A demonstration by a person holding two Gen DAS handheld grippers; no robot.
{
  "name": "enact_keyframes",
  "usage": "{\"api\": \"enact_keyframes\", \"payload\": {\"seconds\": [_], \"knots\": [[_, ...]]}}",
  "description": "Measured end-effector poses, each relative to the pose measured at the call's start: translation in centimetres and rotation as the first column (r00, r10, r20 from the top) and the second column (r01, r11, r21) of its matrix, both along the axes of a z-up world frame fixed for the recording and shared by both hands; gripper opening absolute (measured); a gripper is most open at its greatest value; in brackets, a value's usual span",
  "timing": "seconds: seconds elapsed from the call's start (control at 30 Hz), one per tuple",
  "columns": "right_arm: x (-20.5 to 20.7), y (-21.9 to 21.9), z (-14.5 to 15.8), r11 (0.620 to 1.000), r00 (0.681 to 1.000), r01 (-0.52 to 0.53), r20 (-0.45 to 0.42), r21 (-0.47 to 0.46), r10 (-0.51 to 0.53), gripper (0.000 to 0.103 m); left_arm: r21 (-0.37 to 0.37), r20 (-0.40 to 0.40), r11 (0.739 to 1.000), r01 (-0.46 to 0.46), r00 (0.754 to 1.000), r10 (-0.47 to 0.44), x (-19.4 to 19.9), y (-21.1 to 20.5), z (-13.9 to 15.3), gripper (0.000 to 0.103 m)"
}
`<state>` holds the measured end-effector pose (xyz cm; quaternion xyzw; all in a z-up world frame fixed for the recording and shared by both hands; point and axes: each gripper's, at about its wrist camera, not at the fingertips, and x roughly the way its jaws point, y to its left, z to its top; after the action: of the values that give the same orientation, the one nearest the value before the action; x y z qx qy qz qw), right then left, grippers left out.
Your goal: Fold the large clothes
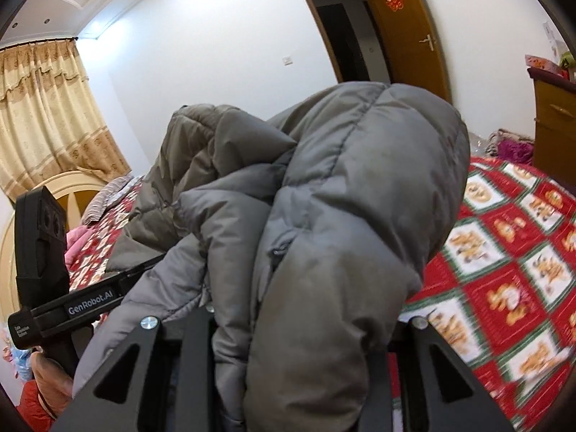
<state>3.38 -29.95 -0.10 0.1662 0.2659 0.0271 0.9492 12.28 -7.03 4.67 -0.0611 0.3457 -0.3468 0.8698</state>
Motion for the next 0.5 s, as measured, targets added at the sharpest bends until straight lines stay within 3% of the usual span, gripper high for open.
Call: {"api": "enact_keyframes", "payload": {"seconds": [0.07, 0.37, 0.5], "knots": [[1.0, -0.7, -0.3, 1.0, 1.0, 0.018, -0.012, -0.02, -0.019, 0.033, 0.024, 0.017, 1.0, 0.003, 1.0, -0.003, 0.8, -1.5, -0.3, 0.037], [5.8, -2.9, -2.5, 0.996, 0.994, 0.059, -0.089, -0.064, -0.064, 0.033, 0.068, -0.068, 0.998, -0.011, 0.998, 0.016, 4.7, -6.3, -3.0, 0.037], [8.2, -3.3, -3.7, 0.999, 0.988, 0.045, -0.143, -0.031, -0.049, 0.033, 0.117, -0.1, 0.992, -0.038, 0.994, 0.05, 6.3, -8.0, -4.3, 0.037]]}}
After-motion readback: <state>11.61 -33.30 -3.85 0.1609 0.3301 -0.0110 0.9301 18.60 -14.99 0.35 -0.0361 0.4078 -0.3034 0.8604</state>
